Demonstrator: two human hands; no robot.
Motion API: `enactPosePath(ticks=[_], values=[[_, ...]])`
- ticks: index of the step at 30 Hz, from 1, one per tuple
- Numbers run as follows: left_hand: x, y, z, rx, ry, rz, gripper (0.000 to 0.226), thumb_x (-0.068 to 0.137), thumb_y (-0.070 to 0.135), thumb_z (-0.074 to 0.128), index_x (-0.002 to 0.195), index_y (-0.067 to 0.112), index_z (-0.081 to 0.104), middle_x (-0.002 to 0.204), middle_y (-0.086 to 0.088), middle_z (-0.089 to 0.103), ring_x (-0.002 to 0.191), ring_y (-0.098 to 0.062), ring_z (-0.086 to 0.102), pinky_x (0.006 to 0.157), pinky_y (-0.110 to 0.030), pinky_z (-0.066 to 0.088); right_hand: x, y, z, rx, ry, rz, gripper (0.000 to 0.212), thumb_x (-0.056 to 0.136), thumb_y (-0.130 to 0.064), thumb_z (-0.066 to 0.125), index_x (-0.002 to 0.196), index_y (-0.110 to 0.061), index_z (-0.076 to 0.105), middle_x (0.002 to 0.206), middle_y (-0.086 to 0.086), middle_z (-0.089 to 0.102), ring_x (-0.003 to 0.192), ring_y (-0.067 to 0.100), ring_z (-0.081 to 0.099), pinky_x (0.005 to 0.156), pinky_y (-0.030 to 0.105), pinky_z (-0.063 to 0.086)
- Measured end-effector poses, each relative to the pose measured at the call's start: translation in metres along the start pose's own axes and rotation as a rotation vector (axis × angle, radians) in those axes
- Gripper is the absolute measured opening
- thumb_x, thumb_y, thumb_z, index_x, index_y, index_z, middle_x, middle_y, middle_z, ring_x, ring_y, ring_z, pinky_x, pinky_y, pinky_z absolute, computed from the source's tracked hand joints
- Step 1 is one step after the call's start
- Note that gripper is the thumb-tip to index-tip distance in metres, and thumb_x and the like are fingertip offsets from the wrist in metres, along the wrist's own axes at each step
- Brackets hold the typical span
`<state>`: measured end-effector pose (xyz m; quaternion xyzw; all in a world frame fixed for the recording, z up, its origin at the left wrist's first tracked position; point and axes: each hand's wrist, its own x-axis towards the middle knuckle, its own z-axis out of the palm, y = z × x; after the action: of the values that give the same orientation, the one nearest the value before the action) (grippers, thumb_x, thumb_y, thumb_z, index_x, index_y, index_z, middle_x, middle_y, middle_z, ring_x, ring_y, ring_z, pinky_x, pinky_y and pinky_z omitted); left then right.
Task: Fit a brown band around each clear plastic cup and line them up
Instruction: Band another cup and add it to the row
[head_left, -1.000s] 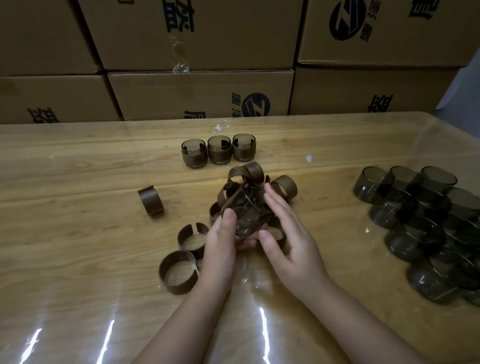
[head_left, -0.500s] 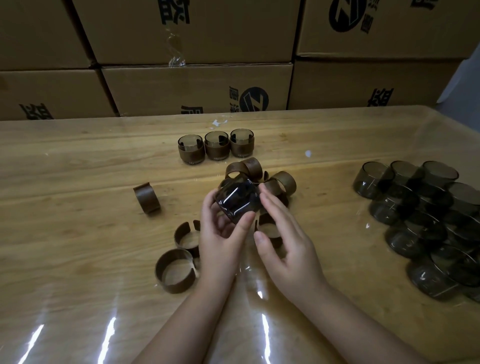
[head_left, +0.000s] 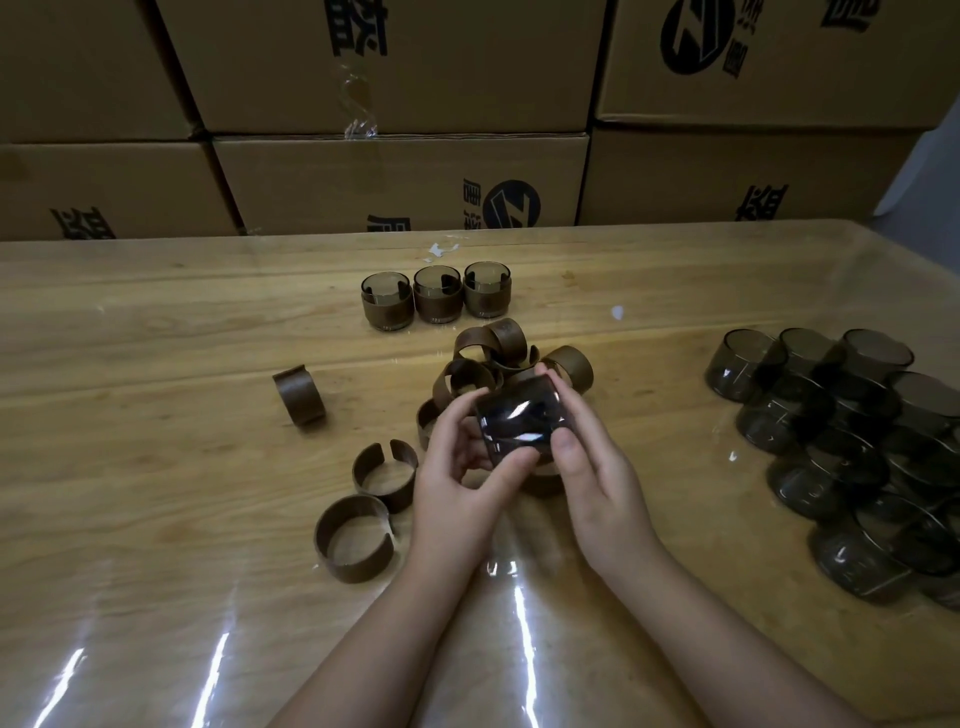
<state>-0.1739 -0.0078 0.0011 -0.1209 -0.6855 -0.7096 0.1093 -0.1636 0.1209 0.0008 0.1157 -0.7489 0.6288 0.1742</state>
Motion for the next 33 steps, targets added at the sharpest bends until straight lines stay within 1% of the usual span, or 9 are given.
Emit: enactPosePath(ticks=[4, 8, 11, 14, 18, 20, 25, 30, 33], values=[[0.002, -0.001, -0.002, -0.084, 0.11, 0.01, 0.059, 0.069, 0.037, 0.072, 0.122, 0.026, 0.048, 0.113, 0.005, 0.064, 0.101, 0.001, 0.064, 0.08, -0.011, 0.048, -0.002, 0.001, 0.003, -0.027, -0.048, 0.002, 0.05, 0.094, -0.046, 0.04, 0.141, -0.031, 0.039, 0.146, -0.015, 0.045, 0.137, 0.001, 0.037, 0.11, 0.02, 0.031], [0.006, -0.007, -0.002, -0.137, 0.23, 0.025, 0.053, 0.074, 0.019, 0.07, 0.121, 0.025, 0.045, 0.114, 0.004, 0.062, 0.1, 0.002, 0.064, 0.08, -0.01, 0.048, -0.006, 0.0, 0.006, -0.066, -0.088, -0.028, 0.055, 0.095, -0.043, 0.04, 0.145, -0.021, 0.038, 0.148, -0.009, 0.043, 0.138, 0.002, 0.035, 0.111, 0.019, 0.03], [0.007, -0.009, -0.001, -0.134, 0.243, 0.039, 0.061, 0.075, 0.016, 0.074, 0.125, 0.026, 0.04, 0.117, 0.008, 0.06, 0.103, 0.001, 0.064, 0.081, -0.012, 0.048, -0.007, -0.003, 0.008, -0.104, -0.094, -0.074, 0.054, 0.096, -0.039, 0.041, 0.145, -0.016, 0.038, 0.149, -0.005, 0.042, 0.139, 0.004, 0.035, 0.106, 0.013, 0.032], [0.007, -0.009, -0.001, -0.088, 0.227, 0.051, 0.069, 0.072, 0.021, 0.077, 0.127, 0.029, 0.037, 0.119, 0.007, 0.056, 0.104, -0.003, 0.064, 0.082, -0.017, 0.051, -0.009, -0.006, 0.007, -0.13, -0.071, -0.135, 0.051, 0.096, -0.032, 0.041, 0.144, -0.014, 0.037, 0.149, -0.003, 0.041, 0.14, 0.007, 0.034, 0.107, 0.013, 0.032], [0.007, -0.008, 0.0, 0.023, 0.188, 0.072, 0.07, 0.071, 0.026, 0.078, 0.128, 0.035, 0.038, 0.124, -0.002, 0.055, 0.104, -0.008, 0.064, 0.081, -0.02, 0.051, -0.009, -0.011, 0.005, -0.161, -0.021, -0.208, 0.05, 0.096, -0.027, 0.04, 0.142, -0.009, 0.038, 0.149, 0.001, 0.041, 0.14, 0.012, 0.035, 0.113, 0.027, 0.031], [0.005, -0.007, 0.001, 0.09, 0.155, 0.104, 0.074, 0.071, 0.027, 0.084, 0.129, 0.038, 0.039, 0.126, -0.003, 0.057, 0.106, -0.008, 0.063, 0.083, -0.019, 0.05, -0.008, -0.012, 0.004, -0.171, 0.01, -0.236, 0.049, 0.096, -0.025, 0.04, 0.142, -0.008, 0.038, 0.149, 0.003, 0.041, 0.141, 0.013, 0.035, 0.113, 0.027, 0.031], [-0.001, -0.004, 0.003, 0.155, 0.06, 0.161, 0.07, 0.069, 0.042, 0.075, 0.131, 0.034, 0.044, 0.127, -0.001, 0.058, 0.112, -0.017, 0.062, 0.091, -0.028, 0.051, -0.005, -0.013, -0.001, -0.105, 0.05, -0.217, 0.048, 0.097, -0.027, 0.037, 0.144, -0.014, 0.036, 0.15, -0.001, 0.041, 0.14, 0.011, 0.036, 0.112, 0.026, 0.032], [0.0, -0.004, 0.002, 0.079, 0.052, 0.116, 0.066, 0.065, 0.041, 0.077, 0.125, 0.034, 0.048, 0.113, 0.019, 0.064, 0.102, -0.006, 0.065, 0.084, -0.021, 0.052, -0.002, -0.009, -0.001, -0.046, 0.011, -0.125, 0.05, 0.097, -0.034, 0.038, 0.145, -0.021, 0.036, 0.15, -0.007, 0.042, 0.139, 0.01, 0.037, 0.113, 0.036, 0.035], [0.001, -0.006, 0.001, 0.027, 0.089, 0.104, 0.064, 0.066, 0.039, 0.076, 0.124, 0.035, 0.049, 0.114, 0.013, 0.064, 0.102, -0.003, 0.064, 0.081, -0.013, 0.049, -0.002, -0.008, -0.001, -0.051, -0.001, -0.091, 0.048, 0.096, -0.037, 0.038, 0.142, -0.024, 0.039, 0.148, -0.007, 0.044, 0.138, 0.008, 0.038, 0.113, 0.034, 0.035]])
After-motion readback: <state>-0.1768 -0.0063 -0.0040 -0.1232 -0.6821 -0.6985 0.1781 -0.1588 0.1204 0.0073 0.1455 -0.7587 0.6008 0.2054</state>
